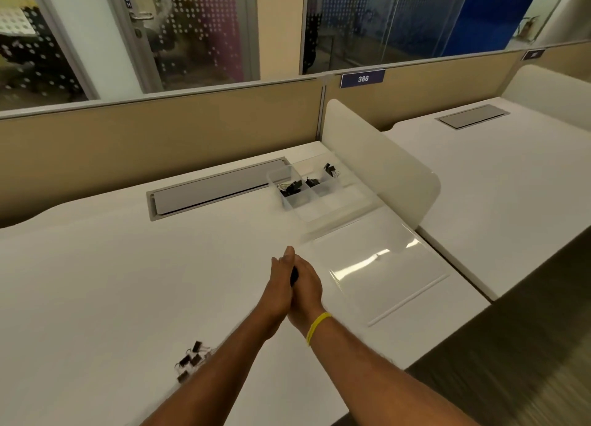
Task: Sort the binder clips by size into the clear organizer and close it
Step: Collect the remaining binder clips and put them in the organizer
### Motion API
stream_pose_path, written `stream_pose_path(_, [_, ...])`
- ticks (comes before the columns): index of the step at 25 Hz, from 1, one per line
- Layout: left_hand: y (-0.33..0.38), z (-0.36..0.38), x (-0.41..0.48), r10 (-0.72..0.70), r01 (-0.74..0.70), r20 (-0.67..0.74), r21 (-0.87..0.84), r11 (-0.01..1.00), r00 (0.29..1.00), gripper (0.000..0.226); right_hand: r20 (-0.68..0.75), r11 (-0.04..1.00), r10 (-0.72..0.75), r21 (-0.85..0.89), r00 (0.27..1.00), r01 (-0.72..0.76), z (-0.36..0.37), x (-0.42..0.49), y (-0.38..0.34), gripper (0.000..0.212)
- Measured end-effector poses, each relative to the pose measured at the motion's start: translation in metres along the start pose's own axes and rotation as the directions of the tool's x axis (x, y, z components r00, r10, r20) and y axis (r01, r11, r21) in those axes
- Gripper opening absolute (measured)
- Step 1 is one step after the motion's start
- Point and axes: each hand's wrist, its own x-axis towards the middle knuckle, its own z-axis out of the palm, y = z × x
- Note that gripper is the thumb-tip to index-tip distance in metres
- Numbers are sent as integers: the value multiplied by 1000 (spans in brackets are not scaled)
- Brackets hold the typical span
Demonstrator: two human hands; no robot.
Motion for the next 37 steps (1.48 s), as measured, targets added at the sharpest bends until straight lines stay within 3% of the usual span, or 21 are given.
stream_pose_path(2, [8,13,3,23,-22,-3,66,998,1000,83,-57,980,32,196,998,-20,-14,20,-8,63])
stream_pose_path(5, [14,24,12,110,-108,-30,72,992,993,44,-130,944,53,330,990,-7,-29,32,-41,31])
stream_pose_path(8, [11,20,32,151,-142,-84,103,984,985,50,-112,913,47,407,993,3,-34,47,-72,26])
stream_pose_path(14, [14,-2,73,124,-107,-178,106,989,976,51,-76,984,-43,169,996,55,-30,113,-121,32])
stream_pose_path(17, [16,-13,92,103,-72,-222,142,987,969,78,-89,994,-110,-30,990,108,-21,147,-140,31])
stream_pose_path(23, [17,-26,116,79,-40,-258,153,987,963,93,-34,891,-260,-394,965,226,-7,195,-161,33])
stream_pose_path(29, [16,-31,128,81,-40,-269,153,987,960,92,29,830,-298,-485,954,274,-15,206,-160,48])
stream_pose_path(33, [15,-33,124,109,-59,-277,181,982,955,94,54,775,-403,-510,914,372,-21,184,-160,40])
stream_pose_path(37, [15,-37,111,192,-118,-273,264,957,943,58,144,666,-496,-569,856,482,-24,145,-145,28])
